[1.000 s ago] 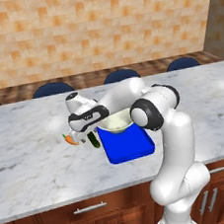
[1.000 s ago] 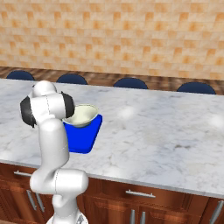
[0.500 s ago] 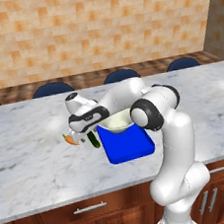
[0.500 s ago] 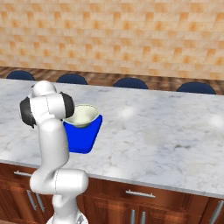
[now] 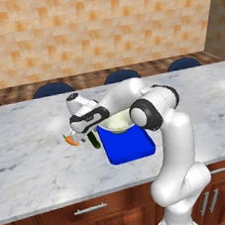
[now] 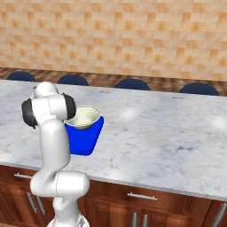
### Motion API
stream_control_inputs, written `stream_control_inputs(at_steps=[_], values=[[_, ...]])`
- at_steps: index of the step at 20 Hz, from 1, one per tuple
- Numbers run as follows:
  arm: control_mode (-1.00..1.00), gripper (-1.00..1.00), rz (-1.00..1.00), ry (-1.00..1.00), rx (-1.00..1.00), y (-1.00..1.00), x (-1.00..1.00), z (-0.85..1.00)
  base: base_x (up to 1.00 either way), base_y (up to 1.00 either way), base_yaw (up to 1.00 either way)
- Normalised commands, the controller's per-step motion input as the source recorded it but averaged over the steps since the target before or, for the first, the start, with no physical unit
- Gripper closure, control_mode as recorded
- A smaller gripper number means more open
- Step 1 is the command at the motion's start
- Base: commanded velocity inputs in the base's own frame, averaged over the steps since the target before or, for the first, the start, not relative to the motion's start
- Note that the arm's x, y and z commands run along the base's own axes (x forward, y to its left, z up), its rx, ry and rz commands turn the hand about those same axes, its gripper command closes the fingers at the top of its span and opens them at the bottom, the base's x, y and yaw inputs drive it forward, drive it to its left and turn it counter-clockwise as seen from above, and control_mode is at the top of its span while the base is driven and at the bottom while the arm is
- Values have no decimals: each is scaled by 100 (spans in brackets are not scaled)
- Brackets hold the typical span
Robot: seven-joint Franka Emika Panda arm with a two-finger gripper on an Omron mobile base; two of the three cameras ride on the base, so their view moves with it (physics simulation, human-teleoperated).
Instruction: Place the two vegetables and bowl onto the tray for setting up a vegetable dip station.
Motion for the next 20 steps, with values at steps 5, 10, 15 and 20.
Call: stream_control_inputs(at_steps=[5, 10, 15, 20], values=[[-100, -100, 0, 0, 0, 0, 18, -5, 0, 0, 0], [-100, -100, 0, 0, -1, 0, 17, -9, 0, 0, 0], [-100, -100, 0, 0, 0, 0, 10, -9, 0, 0, 0], [-100, -100, 0, 0, 0, 0, 1, -9, 0, 0, 0]])
